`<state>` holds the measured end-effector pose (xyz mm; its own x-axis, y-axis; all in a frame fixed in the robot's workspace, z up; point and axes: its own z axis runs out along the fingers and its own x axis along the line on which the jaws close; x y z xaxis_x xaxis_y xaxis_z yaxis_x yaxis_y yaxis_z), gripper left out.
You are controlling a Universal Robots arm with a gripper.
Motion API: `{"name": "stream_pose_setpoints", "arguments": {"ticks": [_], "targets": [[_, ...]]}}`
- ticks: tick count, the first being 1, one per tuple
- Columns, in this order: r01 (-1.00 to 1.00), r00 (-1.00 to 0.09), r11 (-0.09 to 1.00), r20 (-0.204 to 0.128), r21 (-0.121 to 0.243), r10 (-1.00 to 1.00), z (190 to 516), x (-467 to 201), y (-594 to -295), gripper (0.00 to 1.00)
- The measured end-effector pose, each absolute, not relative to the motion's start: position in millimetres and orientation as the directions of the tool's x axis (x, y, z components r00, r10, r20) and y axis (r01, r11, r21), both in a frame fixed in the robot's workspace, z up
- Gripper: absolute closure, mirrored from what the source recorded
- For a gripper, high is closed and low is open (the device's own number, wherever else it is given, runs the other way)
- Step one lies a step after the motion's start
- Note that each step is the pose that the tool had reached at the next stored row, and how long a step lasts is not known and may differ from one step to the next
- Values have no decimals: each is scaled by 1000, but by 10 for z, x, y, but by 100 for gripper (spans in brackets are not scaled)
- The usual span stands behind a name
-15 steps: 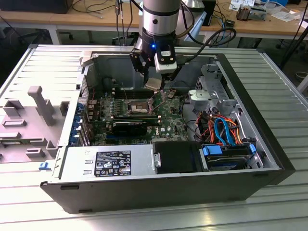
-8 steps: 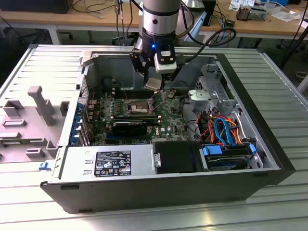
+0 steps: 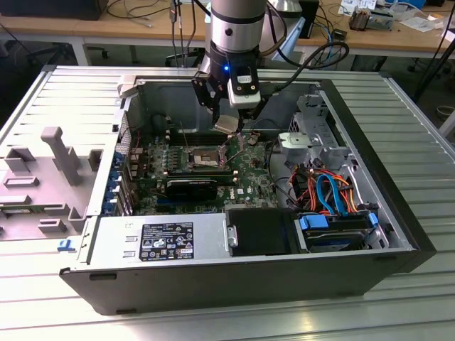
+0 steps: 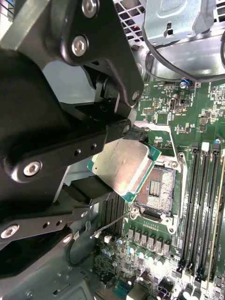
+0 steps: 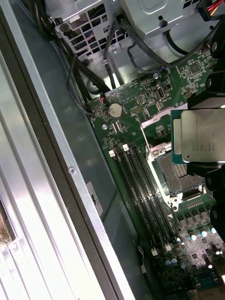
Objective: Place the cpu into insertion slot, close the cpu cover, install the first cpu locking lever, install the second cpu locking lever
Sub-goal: 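Place the cpu into insertion slot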
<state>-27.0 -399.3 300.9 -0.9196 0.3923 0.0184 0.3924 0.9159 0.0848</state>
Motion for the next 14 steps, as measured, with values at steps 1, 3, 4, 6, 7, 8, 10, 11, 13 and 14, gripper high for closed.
{"name": "stream_pose_setpoints", "arguments": {"ticks": [1, 3, 4, 6, 7, 8, 10, 11, 13, 14], "targets": [[393, -920, 916, 18, 85, 393, 3009, -270, -3993, 45], [393, -919, 915, 18, 85, 393, 3009, -269, -3993, 45], [395, -919, 915, 18, 85, 394, 3009, -269, -3993, 45], [396, -918, 914, 18, 85, 396, 3008, -269, -3993, 45], [396, -918, 914, 18, 85, 396, 3008, -269, -3993, 45], [397, -918, 914, 18, 85, 397, 3008, -270, -3993, 45], [397, -918, 914, 18, 85, 397, 3008, -269, -3993, 45], [398, -917, 914, 18, 85, 398, 3007, -270, -3993, 45], [398, -917, 913, 18, 85, 398, 3007, -269, -3993, 45], [399, -917, 913, 18, 85, 399, 3007, -270, -3993, 45]]}}
